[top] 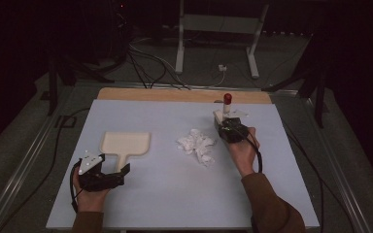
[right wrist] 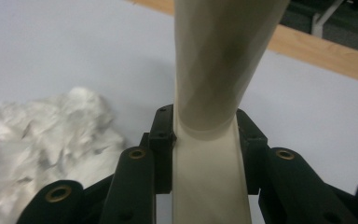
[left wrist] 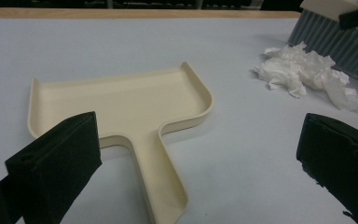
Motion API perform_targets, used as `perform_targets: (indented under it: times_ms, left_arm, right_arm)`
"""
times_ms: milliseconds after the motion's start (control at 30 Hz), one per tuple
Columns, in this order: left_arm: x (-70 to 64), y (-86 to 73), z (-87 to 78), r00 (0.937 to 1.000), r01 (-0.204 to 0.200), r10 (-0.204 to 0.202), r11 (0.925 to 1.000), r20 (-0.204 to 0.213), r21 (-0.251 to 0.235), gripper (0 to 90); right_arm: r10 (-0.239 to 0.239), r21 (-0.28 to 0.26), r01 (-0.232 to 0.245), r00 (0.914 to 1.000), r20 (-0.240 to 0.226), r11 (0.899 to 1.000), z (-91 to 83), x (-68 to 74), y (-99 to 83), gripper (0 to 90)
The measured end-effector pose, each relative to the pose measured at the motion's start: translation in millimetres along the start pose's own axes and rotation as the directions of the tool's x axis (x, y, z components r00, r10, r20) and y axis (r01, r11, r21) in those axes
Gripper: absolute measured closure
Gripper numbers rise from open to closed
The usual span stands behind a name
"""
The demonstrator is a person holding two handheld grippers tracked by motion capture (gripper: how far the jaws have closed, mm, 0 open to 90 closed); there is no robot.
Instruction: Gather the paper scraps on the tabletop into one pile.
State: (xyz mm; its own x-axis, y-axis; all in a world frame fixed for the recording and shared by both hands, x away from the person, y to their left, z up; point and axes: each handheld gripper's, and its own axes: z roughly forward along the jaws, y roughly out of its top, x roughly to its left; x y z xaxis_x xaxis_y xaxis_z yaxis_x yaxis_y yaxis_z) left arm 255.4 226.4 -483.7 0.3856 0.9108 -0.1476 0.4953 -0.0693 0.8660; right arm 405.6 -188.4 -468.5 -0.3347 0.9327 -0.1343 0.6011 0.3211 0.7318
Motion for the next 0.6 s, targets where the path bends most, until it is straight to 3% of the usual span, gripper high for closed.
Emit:
perform_targets:
  times_ms: [300,600]
  left_arm:
    - [0.1,-0.3,0.6,1.0,0.004,-0.004,1.0,-0.005,0.005,0.4]
    - [0.1,-0.3,0.8,1.0,0.002,-0.002,1.0,-0.005,0.007,0.4]
  right_arm:
    - [-0.091,-0.011,0.091,0.9943,-0.055,0.996,-4.9,33.0,-2.9,66.9]
    - [-0.093,-0.031,0.09,0.9865,-0.134,0.995,-10.4,50.6,-2.1,66.9]
